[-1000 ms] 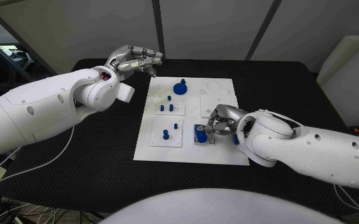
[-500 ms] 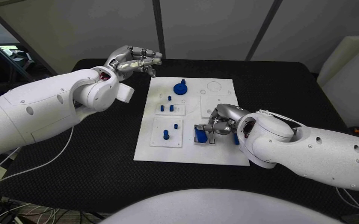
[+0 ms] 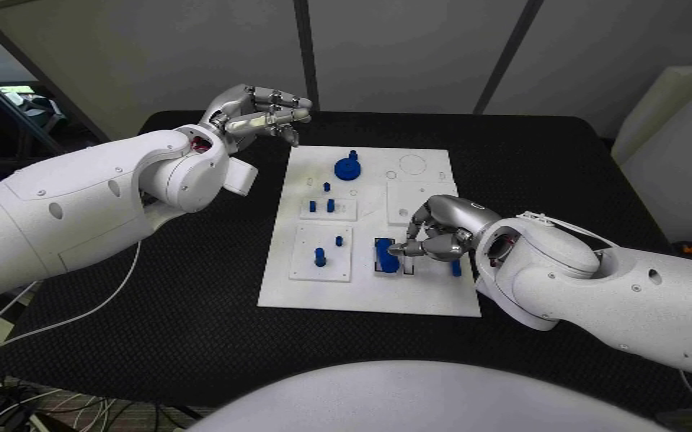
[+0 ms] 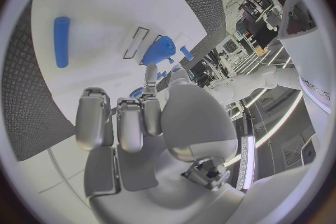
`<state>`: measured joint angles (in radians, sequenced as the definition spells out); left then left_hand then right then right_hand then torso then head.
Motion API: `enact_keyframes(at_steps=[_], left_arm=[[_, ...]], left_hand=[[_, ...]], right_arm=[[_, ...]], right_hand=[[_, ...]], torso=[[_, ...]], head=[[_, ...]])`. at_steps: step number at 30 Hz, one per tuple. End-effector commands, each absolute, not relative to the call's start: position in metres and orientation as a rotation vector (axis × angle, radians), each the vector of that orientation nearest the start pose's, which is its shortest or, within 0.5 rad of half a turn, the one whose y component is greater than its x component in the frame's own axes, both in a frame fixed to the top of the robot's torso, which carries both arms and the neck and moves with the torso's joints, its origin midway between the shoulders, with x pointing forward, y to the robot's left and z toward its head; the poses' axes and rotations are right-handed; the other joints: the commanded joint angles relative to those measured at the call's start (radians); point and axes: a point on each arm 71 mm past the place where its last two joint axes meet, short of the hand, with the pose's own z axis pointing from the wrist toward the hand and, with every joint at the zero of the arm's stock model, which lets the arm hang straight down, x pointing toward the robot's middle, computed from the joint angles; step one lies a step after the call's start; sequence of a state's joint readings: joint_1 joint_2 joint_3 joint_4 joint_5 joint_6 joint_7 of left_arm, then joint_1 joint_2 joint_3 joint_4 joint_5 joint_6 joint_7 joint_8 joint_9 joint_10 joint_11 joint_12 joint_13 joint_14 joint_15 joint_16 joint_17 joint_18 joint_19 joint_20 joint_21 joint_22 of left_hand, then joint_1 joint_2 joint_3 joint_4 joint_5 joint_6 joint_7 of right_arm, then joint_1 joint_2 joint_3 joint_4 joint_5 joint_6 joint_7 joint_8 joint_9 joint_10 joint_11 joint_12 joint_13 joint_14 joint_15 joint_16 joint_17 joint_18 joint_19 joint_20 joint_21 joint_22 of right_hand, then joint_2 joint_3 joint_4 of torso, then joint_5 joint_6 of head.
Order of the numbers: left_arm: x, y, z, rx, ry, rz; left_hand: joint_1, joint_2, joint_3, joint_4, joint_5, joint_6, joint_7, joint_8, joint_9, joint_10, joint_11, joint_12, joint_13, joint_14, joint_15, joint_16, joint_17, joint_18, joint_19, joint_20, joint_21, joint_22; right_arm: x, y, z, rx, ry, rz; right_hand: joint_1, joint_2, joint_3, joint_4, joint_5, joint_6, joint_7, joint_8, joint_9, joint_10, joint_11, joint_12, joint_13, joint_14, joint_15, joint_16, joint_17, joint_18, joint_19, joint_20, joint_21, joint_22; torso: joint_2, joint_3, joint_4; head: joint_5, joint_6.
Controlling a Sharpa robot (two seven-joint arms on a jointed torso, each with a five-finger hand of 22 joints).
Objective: Assemble the parts on the task board
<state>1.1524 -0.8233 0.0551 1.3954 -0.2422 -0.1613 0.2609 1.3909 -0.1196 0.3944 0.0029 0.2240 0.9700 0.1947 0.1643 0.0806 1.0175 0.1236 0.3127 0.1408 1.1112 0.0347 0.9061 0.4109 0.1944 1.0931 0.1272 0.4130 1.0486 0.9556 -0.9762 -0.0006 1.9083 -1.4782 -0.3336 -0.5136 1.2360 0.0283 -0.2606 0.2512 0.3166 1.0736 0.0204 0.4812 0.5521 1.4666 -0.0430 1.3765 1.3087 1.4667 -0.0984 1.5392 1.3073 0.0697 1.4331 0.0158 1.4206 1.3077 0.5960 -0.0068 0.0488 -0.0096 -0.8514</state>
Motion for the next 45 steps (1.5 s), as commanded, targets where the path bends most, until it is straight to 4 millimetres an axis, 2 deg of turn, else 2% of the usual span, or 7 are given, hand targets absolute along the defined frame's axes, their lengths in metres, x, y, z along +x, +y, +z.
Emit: enact_keyframes(at_steps=[1, 13, 18, 21, 25, 32, 45], left_arm=[[0.511, 0.227, -0.181, -0.932, 1.569, -1.493], [0.511, 0.227, -0.181, -0.931, 1.568, -1.494], [0.511, 0.226, -0.181, -0.931, 1.569, -1.494], [0.511, 0.226, -0.181, -0.931, 1.569, -1.495], [0.511, 0.225, -0.18, -0.93, 1.57, -1.498], [0.511, 0.225, -0.181, -0.931, 1.57, -1.496], [0.511, 0.225, -0.181, -0.931, 1.569, -1.496]], left_hand=[[-0.008, -0.001, -0.002, 0.004, 0.003, -0.002, 0.001, 0.003, -0.001, -0.006, 0.0, 0.006, 0.0, 0.0, 0.006, -0.007, -0.001, -0.013, -0.002, 0.008, -0.001, -0.001], [-0.007, 0.0, -0.001, 0.004, 0.004, -0.003, 0.001, 0.004, -0.002, -0.008, 0.0, 0.007, -0.001, 0.0, 0.006, -0.007, -0.002, -0.013, -0.001, 0.008, -0.002, -0.002], [-0.007, 0.0, -0.001, 0.004, 0.004, -0.003, 0.001, 0.004, -0.002, -0.008, 0.0, 0.007, -0.001, 0.0, 0.006, -0.007, -0.002, -0.013, -0.001, 0.008, -0.002, -0.002], [-0.007, 0.0, -0.001, 0.004, 0.004, -0.003, 0.001, 0.004, -0.002, -0.008, 0.0, 0.007, -0.001, 0.0, 0.006, -0.007, -0.002, -0.013, -0.001, 0.008, -0.002, -0.002], [-0.007, 0.0, -0.001, 0.004, 0.004, -0.003, 0.001, 0.004, -0.002, -0.008, 0.0, 0.007, -0.001, 0.0, 0.006, -0.007, -0.002, -0.013, -0.001, 0.008, -0.002, -0.002], [-0.007, 0.0, -0.001, 0.004, 0.004, -0.003, 0.001, 0.004, -0.002, -0.008, 0.0, 0.007, -0.001, 0.0, 0.006, -0.007, -0.002, -0.013, -0.001, 0.008, -0.002, -0.002], [-0.007, 0.0, -0.001, 0.004, 0.004, -0.003, 0.001, 0.004, -0.002, -0.008, 0.0, 0.007, -0.001, 0.0, 0.006, -0.007, -0.002, -0.013, -0.001, 0.008, -0.002, -0.002]], right_arm=[[0.367, -0.173, -0.241, 0.035, 1.975, 0.63], [0.373, -0.171, -0.247, 0.043, 1.986, 0.574], [0.376, -0.167, -0.25, 0.042, 1.992, 0.563], [0.38, -0.165, -0.252, 0.047, 1.989, 0.545], [0.383, -0.162, -0.254, 0.044, 1.989, 0.533], [0.384, -0.153, -0.257, 0.013, 2.007, 0.541], [0.384, -0.154, -0.25, 0.054, 1.927, 0.604]], right_hand=[[0.034, 0.001, 0.004, -0.017, -0.012, -0.007, -0.002, -0.003, 0.003, 0.023, -0.006, -0.005, 0.1, 0.091, -0.005, 0.001, 0.2, -0.017, -0.003, -0.003, -0.006, 0.056], [0.075, 0.014, 0.013, -0.032, -0.01, -0.006, -0.004, -0.006, 0.007, 0.023, -0.007, -0.006, 0.102, 0.091, -0.006, 0.0, 0.2, -0.017, -0.003, -0.004, -0.007, 0.056], [0.087, 0.021, 0.017, -0.036, -0.013, -0.006, -0.005, -0.008, 0.008, 0.024, -0.008, -0.006, 0.103, 0.091, -0.007, 0.0, 0.2, -0.017, -0.003, -0.004, -0.007, 0.057], [0.092, 0.028, 0.02, -0.037, -0.015, -0.005, -0.005, -0.009, 0.008, 0.025, -0.009, -0.004, 0.105, 0.091, -0.007, 0.001, 0.201, -0.017, -0.002, -0.005, -0.006, 0.057], [0.097, 0.034, 0.022, -0.038, -0.014, -0.005, -0.006, -0.009, 0.009, 0.025, -0.009, -0.004, 0.106, 0.091, -0.007, 0.001, 0.201, -0.017, -0.003, -0.005, -0.007, 0.057], [0.113, 0.032, 0.022, -0.046, -0.027, -0.005, -0.006, -0.011, 0.011, 0.025, -0.01, -0.004, 0.106, 0.091, -0.008, 0.0, 0.2, -0.016, -0.004, -0.005, -0.008, 0.056], [0.114, 0.033, 0.021, -0.046, -0.031, -0.007, -0.005, -0.013, 0.011, 0.022, -0.009, -0.013, 0.101, 0.089, -0.008, -0.004, 0.192, -0.015, -0.009, -0.005, -0.014, 0.048]], torso=[[0.0, -0.0007, 0.0003], [0.0, -0.001, 0.0024], [0.002, -0.0004, 0.0011], [0.002, -0.0002, 0.0], [0.002, -0.0007, 0.0022], [0.001, -0.0007, 0.0012], [0.001, 0.0003, 0.0011]], head=[[-0.001, 0.001], [0.006, -0.004], [0.005, 0.0], [0.002, -0.004], [-0.003, -0.003], [-0.004, -0.002], [-0.006, 0.0]])
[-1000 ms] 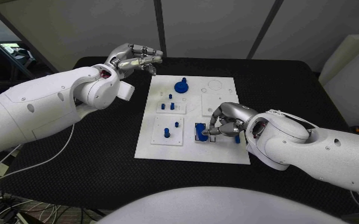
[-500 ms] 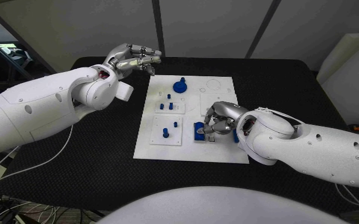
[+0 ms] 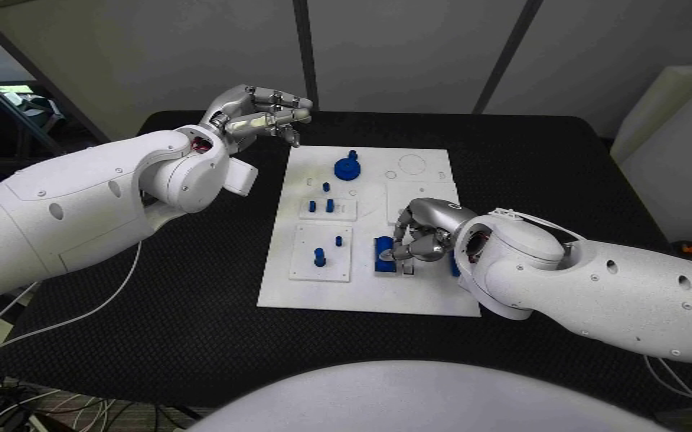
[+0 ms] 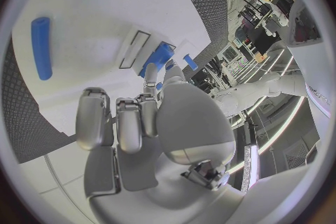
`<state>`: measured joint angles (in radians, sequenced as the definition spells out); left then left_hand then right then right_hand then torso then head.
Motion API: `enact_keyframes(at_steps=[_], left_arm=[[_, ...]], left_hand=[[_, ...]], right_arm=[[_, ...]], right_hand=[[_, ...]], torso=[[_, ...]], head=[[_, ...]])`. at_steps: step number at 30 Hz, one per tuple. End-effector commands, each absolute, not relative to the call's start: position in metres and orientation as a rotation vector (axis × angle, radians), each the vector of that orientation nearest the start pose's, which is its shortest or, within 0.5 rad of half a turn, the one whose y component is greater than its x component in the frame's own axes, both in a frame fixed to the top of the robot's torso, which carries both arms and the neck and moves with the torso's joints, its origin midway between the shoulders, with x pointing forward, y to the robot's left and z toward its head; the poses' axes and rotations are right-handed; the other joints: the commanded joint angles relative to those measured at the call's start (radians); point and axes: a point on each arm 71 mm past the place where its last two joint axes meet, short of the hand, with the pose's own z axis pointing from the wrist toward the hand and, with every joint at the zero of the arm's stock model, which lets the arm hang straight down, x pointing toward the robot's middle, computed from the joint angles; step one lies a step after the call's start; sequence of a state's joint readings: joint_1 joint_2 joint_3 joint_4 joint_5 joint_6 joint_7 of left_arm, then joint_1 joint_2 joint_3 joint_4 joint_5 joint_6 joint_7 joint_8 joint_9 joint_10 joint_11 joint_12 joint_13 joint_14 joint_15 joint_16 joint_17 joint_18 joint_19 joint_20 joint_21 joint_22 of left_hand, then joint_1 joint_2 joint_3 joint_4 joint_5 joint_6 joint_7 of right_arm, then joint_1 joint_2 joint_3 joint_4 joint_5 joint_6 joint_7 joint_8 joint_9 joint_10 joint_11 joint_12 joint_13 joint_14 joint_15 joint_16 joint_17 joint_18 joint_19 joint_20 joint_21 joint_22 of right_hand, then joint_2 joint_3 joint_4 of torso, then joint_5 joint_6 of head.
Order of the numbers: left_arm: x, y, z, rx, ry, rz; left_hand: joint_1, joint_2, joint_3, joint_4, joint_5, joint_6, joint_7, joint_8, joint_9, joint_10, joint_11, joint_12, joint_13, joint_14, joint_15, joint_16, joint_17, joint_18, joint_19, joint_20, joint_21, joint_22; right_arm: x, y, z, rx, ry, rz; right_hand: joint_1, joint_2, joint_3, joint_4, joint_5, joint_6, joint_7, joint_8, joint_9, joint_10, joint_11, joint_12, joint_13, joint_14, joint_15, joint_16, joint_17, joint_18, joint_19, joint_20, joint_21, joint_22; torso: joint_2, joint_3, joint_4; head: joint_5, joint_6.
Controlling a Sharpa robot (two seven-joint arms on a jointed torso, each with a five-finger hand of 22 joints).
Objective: Assemble the parts on the task board
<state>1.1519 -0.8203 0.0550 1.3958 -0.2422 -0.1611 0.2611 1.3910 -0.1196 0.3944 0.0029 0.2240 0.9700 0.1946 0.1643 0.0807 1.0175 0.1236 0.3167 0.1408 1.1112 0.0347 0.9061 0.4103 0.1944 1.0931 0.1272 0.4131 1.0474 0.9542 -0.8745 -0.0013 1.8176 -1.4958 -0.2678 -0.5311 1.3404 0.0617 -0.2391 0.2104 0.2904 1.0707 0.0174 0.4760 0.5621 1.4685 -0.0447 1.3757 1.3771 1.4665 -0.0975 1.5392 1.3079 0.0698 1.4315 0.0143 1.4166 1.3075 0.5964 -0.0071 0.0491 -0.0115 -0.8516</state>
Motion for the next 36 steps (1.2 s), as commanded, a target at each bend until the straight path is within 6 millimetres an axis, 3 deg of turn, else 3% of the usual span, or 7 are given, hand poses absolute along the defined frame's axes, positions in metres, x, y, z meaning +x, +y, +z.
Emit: enact_keyframes(at_steps=[1, 7, 13, 21, 26, 30, 36], left_arm=[[0.511, 0.225, -0.181, -0.931, 1.569, -1.496], [0.511, 0.226, -0.181, -0.932, 1.568, -1.493], [0.511, 0.226, -0.181, -0.933, 1.566, -1.491], [0.511, 0.226, -0.181, -0.932, 1.561, -1.491], [0.511, 0.225, -0.181, -0.927, 1.562, -1.501], [0.51, 0.224, -0.181, -0.924, 1.562, -1.508], [0.51, 0.226, -0.181, -0.926, 1.561, -1.504]], left_hand=[[-0.007, 0.0, -0.001, 0.004, 0.004, -0.003, 0.001, 0.005, -0.002, -0.008, 0.0, 0.003, -0.001, 0.0, 0.006, -0.007, -0.001, -0.013, -0.001, 0.008, -0.002, -0.001], [-0.007, 0.0, -0.001, 0.004, 0.004, -0.003, 0.001, 0.005, -0.002, -0.008, 0.0, 0.003, -0.001, 0.0, 0.006, -0.007, -0.001, -0.013, -0.001, 0.008, -0.002, -0.001], [-0.008, 0.002, -0.001, 0.004, 0.004, -0.004, 0.002, 0.006, -0.002, -0.009, 0.0, 0.005, -0.001, 0.0, 0.006, -0.007, -0.002, -0.013, -0.001, 0.008, -0.003, -0.002], [-0.011, 0.003, -0.002, 0.007, 0.003, -0.004, 0.001, 0.007, -0.002, -0.009, 0.001, 0.006, 0.0, 0.0, 0.006, -0.007, -0.002, -0.013, 0.0, 0.008, -0.005, -0.003], [-0.011, 0.002, -0.002, 0.006, 0.003, -0.004, 0.001, 0.007, -0.002, -0.009, 0.0, 0.007, 0.0, 0.0, 0.006, -0.007, -0.002, -0.013, 0.0, 0.008, -0.005, -0.004], [-0.01, -0.001, -0.003, 0.005, 0.003, -0.005, 0.001, 0.008, -0.002, -0.01, 0.0, 0.008, -0.001, 0.0, 0.006, -0.007, -0.002, -0.013, 0.0, 0.008, -0.006, -0.005], [-0.01, -0.001, -0.003, 0.005, 0.003, -0.005, 0.001, 0.008, -0.002, -0.01, 0.0, 0.008, -0.001, 0.0, 0.006, -0.007, -0.002, -0.013, 0.0, 0.008, -0.006, -0.005]], right_arm=[[0.384, -0.155, -0.249, 0.068, 1.905, 0.622], [0.382, -0.17, -0.24, 0.175, 1.824, 0.734], [0.381, -0.208, -0.24, 0.385, 1.831, 0.688], [0.374, -0.246, -0.241, 0.311, 1.895, 0.599], [0.373, -0.255, -0.24, 0.267, 1.897, 0.553], [0.368, -0.262, -0.249, 0.241, 1.925, 0.502], [0.362, -0.264, -0.263, 0.198, 1.976, 0.426]], right_hand=[[0.011, -0.002, -0.002, -0.005, 0.002, -0.009, 0.0, -0.012, 0.0, 0.016, -0.006, -0.021, 0.026, 0.087, -0.008, -0.009, 0.181, -0.012, -0.014, -0.004, -0.018, 0.039], [0.024, -0.01, -0.012, -0.003, 0.052, -0.041, 0.016, -0.041, -0.008, -0.012, 0.007, -0.075, -0.011, 0.075, 0.001, -0.037, 0.132, -0.001, -0.05, 0.003, -0.058, -0.009], [0.029, -0.014, -0.027, 0.019, 0.118, -0.138, 0.073, -0.144, -0.058, -0.116, 0.054, -0.282, -0.157, 0.056, 0.039, -0.087, 0.054, 0.018, -0.11, 0.031, -0.135, -0.097], [0.026, -0.013, -0.043, 0.045, 0.127, -0.105, 0.074, -0.182, -0.088, -0.101, 0.056, -0.277, -0.16, 0.063, 0.043, -0.081, 0.07, 0.016, -0.093, 0.043, -0.126, -0.082], [0.029, -0.015, -0.048, 0.051, 0.13, -0.093, 0.072, -0.192, -0.096, -0.074, 0.055, -0.227, -0.124, 0.069, 0.042, -0.068, 0.092, 0.011, -0.077, 0.043, -0.11, -0.062], [0.028, -0.019, -0.055, 0.06, 0.128, -0.071, 0.068, -0.197, -0.102, -0.052, 0.052, -0.185, -0.093, 0.073, 0.04, -0.058, 0.108, 0.007, -0.062, 0.042, -0.093, -0.041], [0.023, -0.022, -0.062, 0.068, 0.124, -0.055, 0.064, -0.198, -0.103, -0.045, 0.049, -0.171, -0.082, 0.075, 0.038, -0.053, 0.116, 0.005, -0.055, 0.04, -0.086, -0.033]], torso=[[0.0, 0.0006, 0.0012], [-0.002, 0.0, -0.0006], [-0.003, -0.0028, -0.0008], [-0.007, -0.0036, -0.0076], [-0.009, -0.0005, -0.0158], [-0.011, -0.0022, -0.02], [-0.011, 0.0012, -0.0198]], head=[[-0.005, 0.001], [-0.01, 0.006], [-0.027, 0.012], [-0.058, 0.021], [-0.06, 0.017], [-0.066, 0.016], [-0.059, 0.017]])
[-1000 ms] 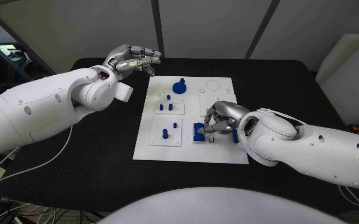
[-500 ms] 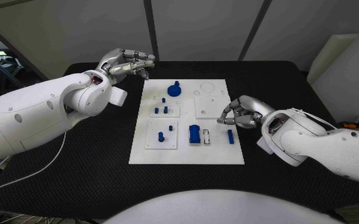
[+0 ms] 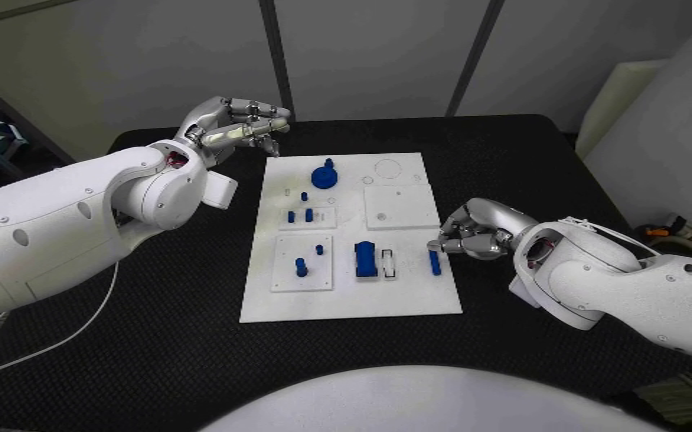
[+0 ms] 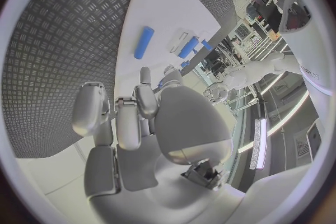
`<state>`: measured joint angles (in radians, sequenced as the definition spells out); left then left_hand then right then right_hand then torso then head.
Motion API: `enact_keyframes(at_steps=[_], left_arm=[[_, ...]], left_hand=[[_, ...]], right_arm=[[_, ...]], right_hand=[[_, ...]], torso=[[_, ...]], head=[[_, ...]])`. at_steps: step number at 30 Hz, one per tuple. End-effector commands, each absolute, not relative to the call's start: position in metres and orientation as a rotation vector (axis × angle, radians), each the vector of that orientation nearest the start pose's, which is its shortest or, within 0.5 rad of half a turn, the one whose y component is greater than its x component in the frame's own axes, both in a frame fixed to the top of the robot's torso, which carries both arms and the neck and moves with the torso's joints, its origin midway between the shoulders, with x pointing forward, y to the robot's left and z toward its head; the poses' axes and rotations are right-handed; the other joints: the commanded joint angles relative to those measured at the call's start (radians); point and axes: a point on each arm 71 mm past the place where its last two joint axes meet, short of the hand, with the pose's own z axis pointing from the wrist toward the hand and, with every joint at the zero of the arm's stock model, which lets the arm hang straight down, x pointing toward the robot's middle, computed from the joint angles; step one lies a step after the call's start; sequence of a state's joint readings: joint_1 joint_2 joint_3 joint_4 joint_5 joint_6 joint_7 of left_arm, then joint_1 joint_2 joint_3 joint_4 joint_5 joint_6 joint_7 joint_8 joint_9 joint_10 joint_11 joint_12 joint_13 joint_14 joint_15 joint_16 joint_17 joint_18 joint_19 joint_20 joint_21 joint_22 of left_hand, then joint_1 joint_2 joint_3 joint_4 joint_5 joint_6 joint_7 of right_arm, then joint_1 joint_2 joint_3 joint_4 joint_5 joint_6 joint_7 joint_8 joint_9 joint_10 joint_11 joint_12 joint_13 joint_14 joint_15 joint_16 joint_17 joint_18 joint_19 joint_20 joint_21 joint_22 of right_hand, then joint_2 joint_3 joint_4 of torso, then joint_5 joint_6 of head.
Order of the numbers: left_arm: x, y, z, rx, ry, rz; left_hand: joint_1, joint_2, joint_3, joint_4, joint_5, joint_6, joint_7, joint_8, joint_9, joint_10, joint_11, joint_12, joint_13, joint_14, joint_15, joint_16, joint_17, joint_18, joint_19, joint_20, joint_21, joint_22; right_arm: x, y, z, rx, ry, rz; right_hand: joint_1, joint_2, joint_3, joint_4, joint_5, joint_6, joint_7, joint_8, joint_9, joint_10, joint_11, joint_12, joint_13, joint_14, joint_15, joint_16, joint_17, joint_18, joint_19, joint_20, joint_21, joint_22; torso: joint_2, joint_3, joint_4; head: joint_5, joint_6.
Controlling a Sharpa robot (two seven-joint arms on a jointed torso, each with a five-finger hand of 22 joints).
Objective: Assemble the parts on the task board
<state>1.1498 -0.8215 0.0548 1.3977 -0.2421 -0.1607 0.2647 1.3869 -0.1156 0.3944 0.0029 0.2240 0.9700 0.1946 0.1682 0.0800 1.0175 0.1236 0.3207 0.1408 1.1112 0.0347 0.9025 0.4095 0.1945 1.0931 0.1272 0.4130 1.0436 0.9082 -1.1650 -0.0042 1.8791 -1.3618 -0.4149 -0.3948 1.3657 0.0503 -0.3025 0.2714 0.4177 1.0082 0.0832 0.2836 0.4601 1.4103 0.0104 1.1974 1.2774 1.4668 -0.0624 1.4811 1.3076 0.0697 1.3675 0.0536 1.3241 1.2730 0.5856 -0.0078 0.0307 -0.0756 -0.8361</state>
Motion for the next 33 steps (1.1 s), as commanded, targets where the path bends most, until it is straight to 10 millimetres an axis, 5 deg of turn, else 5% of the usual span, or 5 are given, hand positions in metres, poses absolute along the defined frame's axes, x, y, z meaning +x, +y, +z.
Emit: enact_keyframes(at_steps=[1, 24, 33], left_arm=[[0.51, 0.227, -0.181, -0.926, 1.561, -1.504], [0.509, 0.228, -0.182, -0.927, 1.564, -1.504], [0.509, 0.229, -0.183, -0.929, 1.566, -1.502]], left_hand=[[-0.006, -0.005, -0.003, 0.005, 0.003, -0.005, 0.001, 0.004, -0.001, -0.01, 0.0, 0.004, -0.001, 0.0, 0.006, -0.003, -0.002, -0.013, 0.0, 0.008, -0.006, -0.001], [-0.006, -0.006, -0.004, 0.004, 0.003, -0.005, 0.001, 0.004, -0.002, -0.01, 0.0, 0.005, -0.001, -0.001, 0.006, -0.003, -0.002, -0.013, 0.0, 0.008, -0.007, -0.002], [-0.006, -0.006, -0.004, 0.004, 0.003, -0.005, 0.001, 0.004, -0.002, -0.01, 0.0, 0.005, -0.001, -0.001, 0.006, -0.003, -0.002, -0.013, 0.0, 0.008, -0.007, -0.002]], right_arm=[[0.361, -0.264, -0.266, 0.194, 1.986, 0.415], [0.358, -0.255, -0.284, 0.128, 2.032, 0.315], [0.356, -0.246, -0.289, 0.003, 2.027, 0.213]], right_hand=[[-0.005, -0.012, 0.0, 0.009, -0.005, 0.009, -0.002, -0.007, -0.001, 0.015, -0.007, 0.012, 0.021, 0.075, 0.002, 0.008, 0.121, 0.004, 0.012, 0.0, 0.01, 0.006], [-0.012, -0.019, -0.012, 0.011, -0.023, 0.024, -0.006, -0.012, -0.001, 0.029, -0.01, 0.045, 0.047, 0.081, -0.001, 0.024, 0.147, -0.003, 0.029, -0.003, 0.031, 0.032], [0.08, -0.044, 0.003, -0.045, -0.029, 0.023, -0.005, -0.013, 0.007, 0.023, -0.01, 0.054, 0.057, 0.079, -0.001, 0.023, 0.145, -0.002, 0.025, -0.004, 0.027, 0.029]], torso=[[0.0, 0.0009, 0.0006], [0.001, -0.0004, 0.0038], [0.002, -0.0008, 0.0045]], head=[[0.006, 0.002], [0.012, -0.004], [0.016, -0.006]])
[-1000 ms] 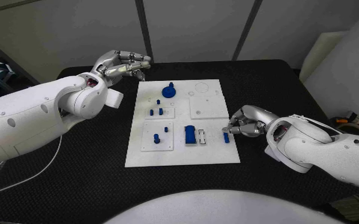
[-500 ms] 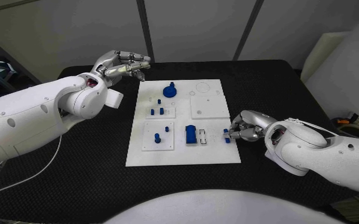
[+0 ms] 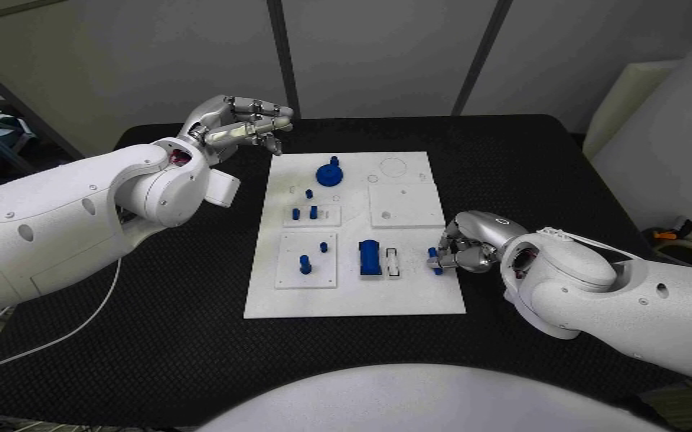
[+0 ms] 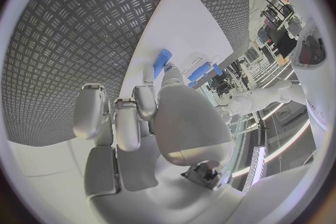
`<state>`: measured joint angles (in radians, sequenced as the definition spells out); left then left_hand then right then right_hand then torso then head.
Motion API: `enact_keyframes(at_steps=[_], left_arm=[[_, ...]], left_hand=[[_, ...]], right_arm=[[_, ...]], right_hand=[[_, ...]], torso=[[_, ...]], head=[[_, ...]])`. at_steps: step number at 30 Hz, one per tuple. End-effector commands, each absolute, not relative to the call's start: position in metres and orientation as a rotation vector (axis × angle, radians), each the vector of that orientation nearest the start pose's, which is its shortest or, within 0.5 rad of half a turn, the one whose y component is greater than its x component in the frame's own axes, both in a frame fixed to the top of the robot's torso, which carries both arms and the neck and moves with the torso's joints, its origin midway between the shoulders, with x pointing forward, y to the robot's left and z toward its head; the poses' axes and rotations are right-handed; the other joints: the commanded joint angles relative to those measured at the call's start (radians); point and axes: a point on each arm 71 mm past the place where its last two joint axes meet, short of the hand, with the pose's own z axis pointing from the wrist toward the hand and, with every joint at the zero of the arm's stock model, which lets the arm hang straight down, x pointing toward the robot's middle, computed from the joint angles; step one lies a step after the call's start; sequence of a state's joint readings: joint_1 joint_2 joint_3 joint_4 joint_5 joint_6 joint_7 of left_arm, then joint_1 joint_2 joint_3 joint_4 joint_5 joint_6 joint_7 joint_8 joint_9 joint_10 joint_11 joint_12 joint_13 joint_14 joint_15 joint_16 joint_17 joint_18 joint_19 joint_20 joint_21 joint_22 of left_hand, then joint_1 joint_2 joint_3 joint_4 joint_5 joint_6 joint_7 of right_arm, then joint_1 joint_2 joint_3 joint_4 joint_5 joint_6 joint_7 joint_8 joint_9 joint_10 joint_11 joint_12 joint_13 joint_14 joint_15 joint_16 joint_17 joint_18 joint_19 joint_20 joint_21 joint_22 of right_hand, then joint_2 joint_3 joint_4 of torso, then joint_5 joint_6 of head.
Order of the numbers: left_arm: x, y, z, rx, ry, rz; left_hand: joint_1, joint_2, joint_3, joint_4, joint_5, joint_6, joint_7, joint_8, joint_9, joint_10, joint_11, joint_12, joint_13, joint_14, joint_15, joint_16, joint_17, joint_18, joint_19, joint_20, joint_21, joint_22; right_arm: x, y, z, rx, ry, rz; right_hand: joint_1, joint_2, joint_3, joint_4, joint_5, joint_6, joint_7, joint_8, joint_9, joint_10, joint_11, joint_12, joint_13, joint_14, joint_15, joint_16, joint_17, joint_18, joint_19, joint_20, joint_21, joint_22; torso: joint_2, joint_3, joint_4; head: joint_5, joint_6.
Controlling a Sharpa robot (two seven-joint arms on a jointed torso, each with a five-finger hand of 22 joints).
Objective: Assemble the parts on the task board
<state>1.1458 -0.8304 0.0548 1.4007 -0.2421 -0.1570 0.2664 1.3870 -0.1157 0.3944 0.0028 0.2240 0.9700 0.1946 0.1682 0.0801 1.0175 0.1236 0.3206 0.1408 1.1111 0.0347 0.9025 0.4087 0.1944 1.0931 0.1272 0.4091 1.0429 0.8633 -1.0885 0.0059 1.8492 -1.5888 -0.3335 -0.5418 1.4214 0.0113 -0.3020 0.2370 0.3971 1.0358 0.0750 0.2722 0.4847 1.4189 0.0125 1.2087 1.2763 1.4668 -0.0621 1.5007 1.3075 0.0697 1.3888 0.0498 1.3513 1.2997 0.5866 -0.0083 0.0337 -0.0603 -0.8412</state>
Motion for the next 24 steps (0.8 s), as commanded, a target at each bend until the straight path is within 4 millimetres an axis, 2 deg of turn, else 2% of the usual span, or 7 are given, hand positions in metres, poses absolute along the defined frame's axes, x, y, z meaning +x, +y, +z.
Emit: enact_keyframes(at_steps=[1, 9, 12, 17, 21, 24], left_arm=[[0.5086, 0.2292, -0.1829, -0.93, 1.567, -1.502], [0.5084, 0.2293, -0.183, -0.93, 1.569, -1.502], [0.5083, 0.2291, -0.183, -0.93, 1.57, -1.502], [0.508, 0.2301, -0.1829, -0.931, 1.569, -1.5], [0.5078, 0.2299, -0.1828, -0.931, 1.569, -1.5], [0.5078, 0.2301, -0.1829, -0.932, 1.569, -1.499]], left_hand=[[-0.006, -0.005, -0.004, 0.004, 0.003, -0.005, 0.001, 0.004, -0.002, -0.01, 0.0, 0.005, -0.001, -0.001, 0.006, -0.003, -0.001, -0.013, 0.0, 0.008, -0.003, -0.001], [-0.006, -0.005, -0.004, 0.005, 0.003, -0.006, 0.001, 0.005, -0.002, -0.011, 0.0, 0.005, -0.001, -0.001, 0.006, -0.003, -0.001, -0.013, 0.0, 0.008, -0.004, -0.002], [-0.006, -0.005, -0.004, 0.005, 0.003, -0.006, 0.001, 0.005, -0.002, -0.011, 0.0, 0.005, -0.001, -0.001, 0.006, -0.003, -0.001, -0.013, 0.0, 0.008, -0.004, -0.002], [-0.006, -0.005, -0.004, 0.005, 0.003, -0.006, 0.001, 0.005, -0.002, -0.011, 0.0, 0.005, -0.001, -0.001, 0.006, -0.003, -0.001, -0.013, 0.0, 0.008, -0.004, -0.002], [-0.007, -0.005, -0.004, 0.005, 0.003, -0.006, 0.001, 0.005, -0.002, -0.011, 0.0, 0.006, -0.001, -0.001, 0.006, -0.003, -0.001, -0.013, 0.0, 0.008, -0.004, -0.002], [-0.007, -0.005, -0.004, 0.005, 0.003, -0.006, 0.001, 0.005, -0.002, -0.011, 0.0, 0.006, -0.001, -0.001, 0.006, -0.003, -0.001, -0.013, 0.0, 0.008, -0.004, -0.002]], right_arm=[[0.3562, -0.2455, -0.289, -0.009, 2.029, 0.204], [0.3563, -0.2415, -0.2912, -0.09, 2.032, 0.146], [0.3566, -0.2397, -0.2915, -0.109, 2.027, 0.136], [0.3567, -0.2379, -0.2916, -0.123, 2.022, 0.13], [0.3566, -0.237, -0.2917, -0.093, 2.025, 0.143], [0.3558, -0.2369, -0.2913, -0.052, 2.031, 0.161]], right_hand=[[0.029, -0.006, 0.003, -0.014, -0.011, -0.005, 0.004, -0.002, -0.017, 0.014, -0.012, 0.042, 0.058, 0.079, -0.001, 0.003, 0.145, -0.002, 0.004, 0.0, 0.0, 0.002], [0.057, -0.005, 0.016, -0.032, -0.036, -0.011, 0.007, -0.006, -0.016, 0.003, -0.01, 0.031, 0.051, 0.078, 0.001, 0.001, 0.142, -0.001, -0.001, 0.001, -0.006, -0.003], [0.08, 0.005, 0.037, -0.044, -0.082, -0.012, 0.007, -0.009, -0.015, -0.002, -0.009, 0.027, 0.049, 0.077, 0.001, -0.001, 0.139, 0.0, -0.003, 0.002, -0.009, -0.005], [0.114, 0.016, 0.079, -0.059, -0.108, -0.011, 0.007, -0.015, -0.018, -0.009, -0.01, 0.018, 0.044, 0.076, 0.001, -0.004, 0.137, 0.001, -0.005, 0.001, -0.013, -0.008], [0.12, 0.023, 0.115, -0.053, -0.055, -0.006, 0.005, -0.023, -0.024, -0.013, -0.012, 0.012, 0.04, 0.076, -0.001, -0.005, 0.136, 0.001, -0.005, 0.0, -0.013, -0.007], [0.147, 0.032, 0.153, -0.062, -0.047, 0.002, 0.001, -0.025, -0.027, -0.015, -0.017, 0.01, 0.039, 0.076, -0.005, -0.004, 0.138, 0.001, -0.003, -0.003, -0.012, -0.005]], torso=[[0.001, -0.0005, 0.0014], [0.0, -0.0008, 0.0008], [0.0, -0.001, 0.0017], [0.0, -0.0005, 0.0005], [0.0, 0.0006, 0.0006], [-0.001, 0.001, -0.0005]], head=[[0.001, -0.001], [0.002, -0.003], [0.003, -0.003], [0.005, -0.003], [0.009, -0.003], [0.009, -0.001]])
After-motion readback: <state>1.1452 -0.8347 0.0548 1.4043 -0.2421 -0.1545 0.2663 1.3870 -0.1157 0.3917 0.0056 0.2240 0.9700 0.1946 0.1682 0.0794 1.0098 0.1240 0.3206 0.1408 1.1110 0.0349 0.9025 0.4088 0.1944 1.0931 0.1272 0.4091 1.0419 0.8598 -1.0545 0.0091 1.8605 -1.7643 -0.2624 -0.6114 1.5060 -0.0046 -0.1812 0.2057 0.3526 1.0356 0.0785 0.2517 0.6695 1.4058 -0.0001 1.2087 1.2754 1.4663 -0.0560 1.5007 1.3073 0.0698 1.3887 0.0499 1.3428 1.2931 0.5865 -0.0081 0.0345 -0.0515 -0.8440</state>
